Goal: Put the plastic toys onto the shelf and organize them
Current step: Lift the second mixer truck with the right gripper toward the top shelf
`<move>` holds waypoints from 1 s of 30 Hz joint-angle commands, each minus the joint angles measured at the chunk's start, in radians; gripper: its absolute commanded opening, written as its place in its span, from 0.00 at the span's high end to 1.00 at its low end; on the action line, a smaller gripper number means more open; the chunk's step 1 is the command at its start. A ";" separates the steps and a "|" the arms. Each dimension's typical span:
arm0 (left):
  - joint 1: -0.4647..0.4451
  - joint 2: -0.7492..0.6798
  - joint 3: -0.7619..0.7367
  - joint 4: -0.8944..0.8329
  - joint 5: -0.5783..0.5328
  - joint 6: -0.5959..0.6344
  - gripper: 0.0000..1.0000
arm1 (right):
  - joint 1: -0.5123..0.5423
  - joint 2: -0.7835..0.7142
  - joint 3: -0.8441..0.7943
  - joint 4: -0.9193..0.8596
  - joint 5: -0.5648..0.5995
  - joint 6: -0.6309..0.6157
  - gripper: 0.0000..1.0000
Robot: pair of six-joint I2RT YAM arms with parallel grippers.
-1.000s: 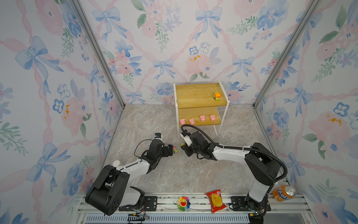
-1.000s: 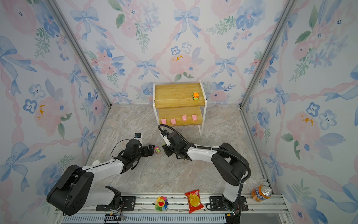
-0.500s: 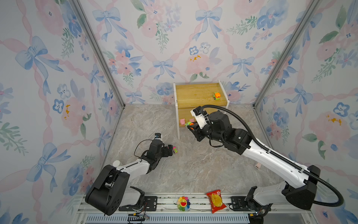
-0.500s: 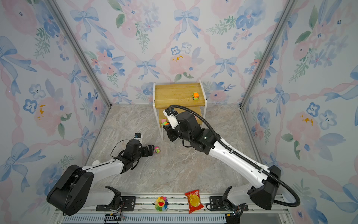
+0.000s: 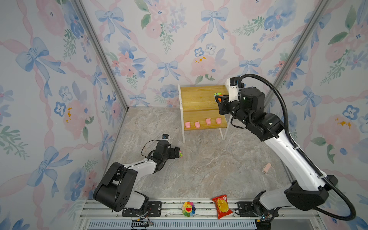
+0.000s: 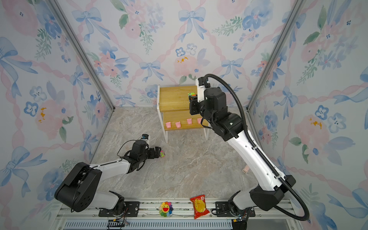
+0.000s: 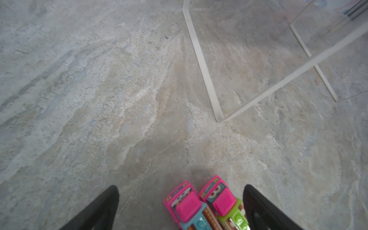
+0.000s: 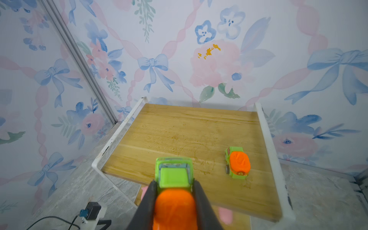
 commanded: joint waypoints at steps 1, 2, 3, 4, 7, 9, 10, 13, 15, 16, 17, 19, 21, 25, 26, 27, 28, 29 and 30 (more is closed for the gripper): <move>-0.007 0.007 0.017 -0.013 0.022 0.024 0.02 | -0.014 0.080 0.098 -0.071 0.043 0.041 0.74; -0.007 0.007 0.017 -0.013 0.021 0.024 0.02 | -0.019 0.104 0.128 -0.085 0.051 0.042 0.74; -0.007 0.007 0.017 -0.013 0.021 0.024 0.02 | -0.024 0.130 0.161 -0.102 0.053 0.047 0.74; -0.007 0.007 0.015 -0.012 0.022 0.023 0.02 | -0.030 0.157 0.194 -0.118 0.054 0.051 0.75; -0.007 0.007 0.015 -0.012 0.025 0.013 0.02 | -0.032 0.242 0.281 -0.163 0.070 0.050 0.74; -0.007 0.006 0.015 -0.012 0.025 0.008 0.02 | -0.036 0.295 0.355 -0.212 0.069 0.049 0.74; -0.007 0.007 0.015 -0.013 0.028 0.007 0.02 | -0.038 0.324 0.394 -0.243 0.072 0.046 0.74; -0.007 0.001 0.014 -0.014 0.032 0.006 0.02 | -0.038 0.391 0.494 -0.315 0.085 0.040 0.73; -0.008 -0.002 0.014 -0.014 0.032 0.007 0.02 | -0.039 0.420 0.531 -0.341 0.098 0.037 0.73; -0.007 -0.003 0.015 -0.014 0.033 0.007 0.02 | -0.042 0.431 0.541 -0.348 0.100 0.042 0.73; -0.007 -0.003 0.015 -0.014 0.034 0.008 0.02 | -0.044 0.438 0.545 -0.350 0.100 0.046 0.73; -0.008 0.000 0.017 -0.013 0.036 0.007 0.02 | -0.047 0.449 0.545 -0.350 0.100 0.048 0.73; -0.007 0.003 0.019 -0.014 0.039 0.007 0.02 | -0.050 0.459 0.548 -0.353 0.100 0.051 0.74; -0.007 0.006 0.020 -0.014 0.041 0.007 0.02 | -0.055 0.467 0.550 -0.367 0.118 0.049 0.74; -0.008 0.007 0.020 -0.014 0.042 0.007 0.02 | -0.055 0.468 0.550 -0.371 0.127 0.047 0.74; -0.008 0.006 0.020 -0.013 0.043 0.007 0.02 | -0.058 0.471 0.550 -0.377 0.132 0.047 0.74; -0.008 0.006 0.021 -0.015 0.043 0.007 0.02 | -0.061 0.472 0.550 -0.380 0.128 0.046 0.74; -0.008 0.007 0.020 -0.013 0.042 0.007 0.02 | -0.062 0.473 0.548 -0.381 0.128 0.045 0.74; -0.008 0.007 0.020 -0.015 0.041 0.007 0.02 | -0.064 0.476 0.546 -0.383 0.129 0.043 0.74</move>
